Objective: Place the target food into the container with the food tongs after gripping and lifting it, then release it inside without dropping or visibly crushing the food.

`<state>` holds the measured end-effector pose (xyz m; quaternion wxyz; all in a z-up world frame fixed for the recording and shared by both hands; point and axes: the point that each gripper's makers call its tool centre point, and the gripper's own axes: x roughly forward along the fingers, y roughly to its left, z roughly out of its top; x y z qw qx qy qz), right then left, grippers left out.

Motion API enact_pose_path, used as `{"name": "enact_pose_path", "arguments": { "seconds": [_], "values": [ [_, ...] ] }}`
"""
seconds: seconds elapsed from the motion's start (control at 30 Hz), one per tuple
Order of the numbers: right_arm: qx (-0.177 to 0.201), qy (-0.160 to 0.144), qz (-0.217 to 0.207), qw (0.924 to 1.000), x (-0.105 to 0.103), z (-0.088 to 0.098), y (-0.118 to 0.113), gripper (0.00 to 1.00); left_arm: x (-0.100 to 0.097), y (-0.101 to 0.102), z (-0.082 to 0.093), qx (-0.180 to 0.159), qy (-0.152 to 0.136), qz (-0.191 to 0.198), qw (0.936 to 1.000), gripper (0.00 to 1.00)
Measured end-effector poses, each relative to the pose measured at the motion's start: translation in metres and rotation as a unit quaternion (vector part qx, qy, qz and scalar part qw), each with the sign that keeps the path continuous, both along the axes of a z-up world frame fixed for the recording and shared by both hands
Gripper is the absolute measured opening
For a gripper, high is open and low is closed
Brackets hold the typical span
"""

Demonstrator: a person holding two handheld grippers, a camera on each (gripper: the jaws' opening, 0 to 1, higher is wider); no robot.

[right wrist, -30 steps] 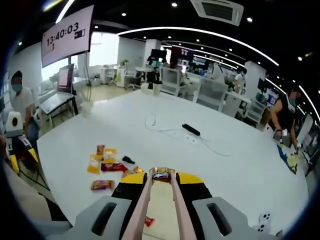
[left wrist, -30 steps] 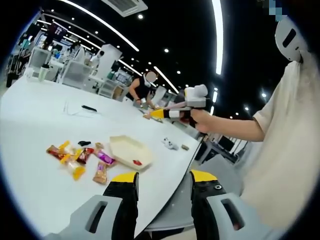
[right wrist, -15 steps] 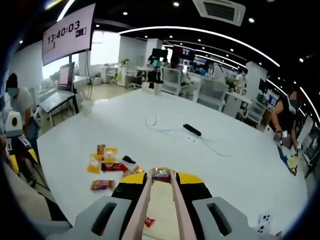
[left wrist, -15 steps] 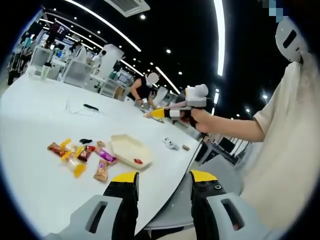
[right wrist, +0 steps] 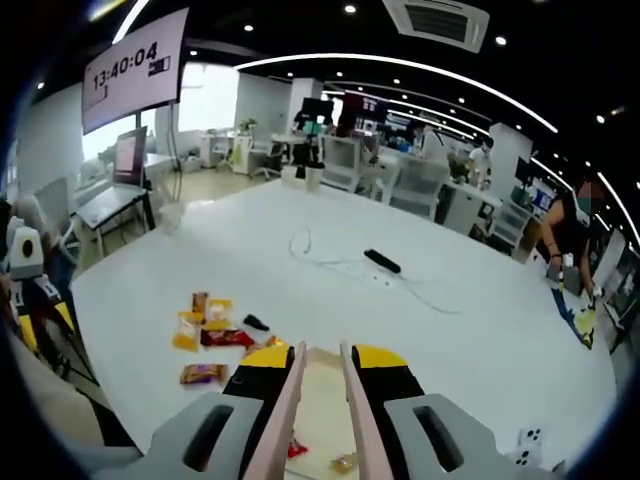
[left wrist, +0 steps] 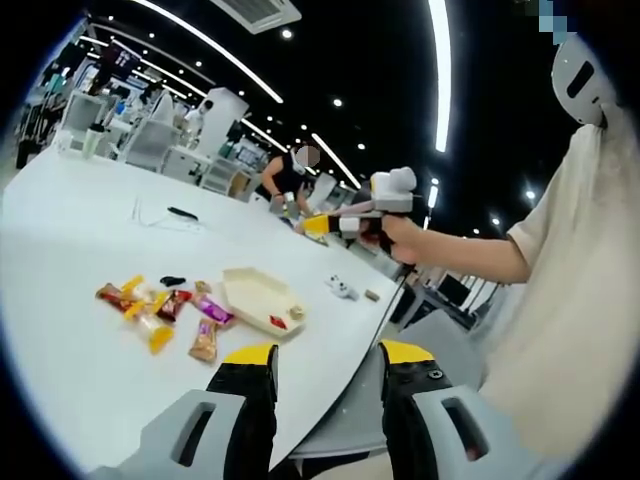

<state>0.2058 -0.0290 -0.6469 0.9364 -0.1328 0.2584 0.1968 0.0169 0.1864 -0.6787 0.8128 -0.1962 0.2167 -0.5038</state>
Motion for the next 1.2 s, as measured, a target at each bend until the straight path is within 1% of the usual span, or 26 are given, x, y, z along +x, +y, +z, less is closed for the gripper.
{"name": "enact_pose_path", "arguments": {
  "seconds": [0.3, 0.57, 0.9, 1.1, 1.2],
  "values": [
    [0.003, 0.006, 0.001, 1.0, 0.001, -0.004, 0.001, 0.22, -0.001, -0.001, -0.002, -0.002, 0.004, -0.001, 1.0, 0.39],
    [0.007, 0.016, 0.023, 0.9996, 0.0, -0.013, 0.025, 0.23, -0.001, 0.002, -0.003, 0.001, 0.006, 0.002, 1.0, 0.39],
    [0.01, 0.038, 0.057, 0.9976, 0.001, -0.033, 0.057, 0.24, -0.002, 0.01, -0.009, 0.002, 0.016, 0.016, 0.9997, 0.39],
    [0.017, 0.051, 0.065, 0.9964, 0.001, -0.043, 0.069, 0.24, -0.002, 0.012, -0.012, 0.001, 0.023, 0.023, 0.9995, 0.39],
    [0.024, 0.059, 0.07, 0.9955, 0.001, -0.051, 0.081, 0.24, 0.001, 0.011, -0.009, -0.004, 0.025, 0.024, 0.9994, 0.39]
  ]
}}
